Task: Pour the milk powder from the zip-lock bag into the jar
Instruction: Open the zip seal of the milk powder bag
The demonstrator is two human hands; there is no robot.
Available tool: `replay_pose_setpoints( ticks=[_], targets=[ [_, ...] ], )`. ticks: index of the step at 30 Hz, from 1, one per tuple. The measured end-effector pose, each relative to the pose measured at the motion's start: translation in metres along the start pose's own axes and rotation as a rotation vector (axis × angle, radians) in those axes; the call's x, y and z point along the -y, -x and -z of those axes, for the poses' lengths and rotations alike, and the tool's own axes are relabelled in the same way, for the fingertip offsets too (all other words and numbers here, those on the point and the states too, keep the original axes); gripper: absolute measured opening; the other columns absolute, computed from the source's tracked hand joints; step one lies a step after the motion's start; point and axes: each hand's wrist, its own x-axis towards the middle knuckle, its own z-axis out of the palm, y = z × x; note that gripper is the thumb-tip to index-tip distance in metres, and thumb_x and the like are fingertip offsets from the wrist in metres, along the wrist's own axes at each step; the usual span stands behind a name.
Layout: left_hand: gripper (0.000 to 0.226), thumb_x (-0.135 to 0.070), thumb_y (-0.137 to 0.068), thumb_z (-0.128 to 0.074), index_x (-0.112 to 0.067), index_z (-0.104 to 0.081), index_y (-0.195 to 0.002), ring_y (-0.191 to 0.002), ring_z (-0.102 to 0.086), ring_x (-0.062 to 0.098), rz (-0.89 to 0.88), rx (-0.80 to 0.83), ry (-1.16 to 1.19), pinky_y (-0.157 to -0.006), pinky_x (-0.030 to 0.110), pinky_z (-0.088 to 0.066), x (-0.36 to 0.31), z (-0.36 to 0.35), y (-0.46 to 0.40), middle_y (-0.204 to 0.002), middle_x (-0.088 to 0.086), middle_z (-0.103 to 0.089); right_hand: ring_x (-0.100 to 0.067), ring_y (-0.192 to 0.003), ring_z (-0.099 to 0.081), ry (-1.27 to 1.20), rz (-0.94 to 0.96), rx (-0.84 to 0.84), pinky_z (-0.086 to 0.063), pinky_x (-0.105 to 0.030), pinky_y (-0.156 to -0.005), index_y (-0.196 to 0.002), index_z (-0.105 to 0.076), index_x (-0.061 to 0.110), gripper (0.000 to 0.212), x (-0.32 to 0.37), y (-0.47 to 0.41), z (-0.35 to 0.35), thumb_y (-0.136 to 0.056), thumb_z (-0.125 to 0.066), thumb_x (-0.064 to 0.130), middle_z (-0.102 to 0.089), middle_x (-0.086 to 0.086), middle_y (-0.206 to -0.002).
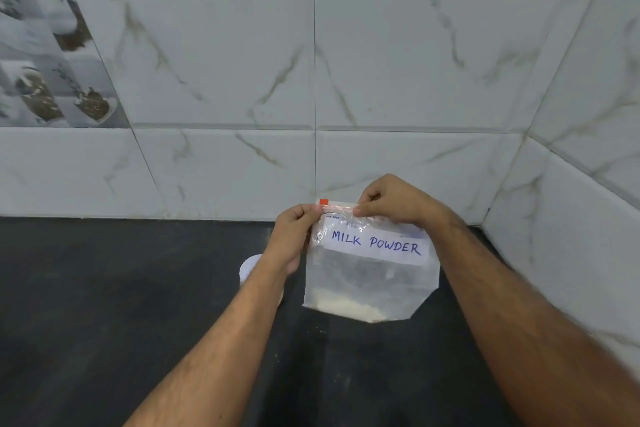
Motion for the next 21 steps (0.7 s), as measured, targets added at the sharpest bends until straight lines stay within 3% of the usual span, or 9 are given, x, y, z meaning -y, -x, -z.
replay_pose_setpoints(
  ticks=[5, 10, 16, 21],
  targets=[
    [0.015, -0.015, -0.096, -0.061, -0.008, -0.069, -0.086, -0.055, -0.059, 0.016, 0.146, 0.003, -0.033, -0.058, 0.031, -0.046, 0.03, 0.009, 0.019, -0.073, 0.009, -0.067, -0.011, -0.069, -0.064, 0.055, -0.1, 0.124, -0.047, -0.027, -0.067, -0.076, -0.077, 0.017, 0.014, -0.015, 0.014, -0.021, -0.083, -0.08, 0.028, -0.072, 0.007, -0.071],
    [0.02, -0.02, -0.097, -0.06, -0.003, -0.071, -0.099, -0.059, -0.066, 0.014, 0.21, -0.031, -0.118, -0.051, 0.028, -0.05, 0.052, 0.018, 0.025, -0.079, 0.01, -0.073, -0.019, -0.091, -0.071, 0.021, -0.141, 0.128, -0.054, -0.038, -0.087, -0.079, -0.079, 0.021, 0.008, -0.034, 0.022, -0.052, -0.085, -0.079, 0.027, -0.077, 0.002, -0.087],
    [0.018, -0.019, -0.096, -0.063, -0.002, -0.07, -0.096, -0.046, -0.055, 0.003, 0.082, -0.097, -0.195, -0.042, 0.016, -0.041, 0.041, 0.019, 0.023, -0.065, 0.0, -0.065, -0.026, -0.097, -0.072, -0.024, -0.112, 0.076, -0.056, -0.043, -0.09, -0.082, -0.08, 0.015, 0.009, -0.035, 0.018, -0.057, -0.085, -0.078, 0.024, -0.078, -0.004, -0.09],
    [0.015, -0.016, -0.092, -0.067, -0.002, -0.072, -0.091, -0.05, -0.057, 0.008, 0.069, -0.118, -0.17, -0.044, 0.021, -0.042, 0.038, 0.019, 0.016, -0.066, 0.003, -0.067, -0.016, -0.085, -0.069, -0.022, -0.076, 0.073, -0.055, -0.036, -0.082, -0.081, -0.078, 0.017, 0.01, -0.028, 0.01, -0.058, -0.088, -0.075, 0.023, -0.077, -0.005, -0.091]
  ],
)
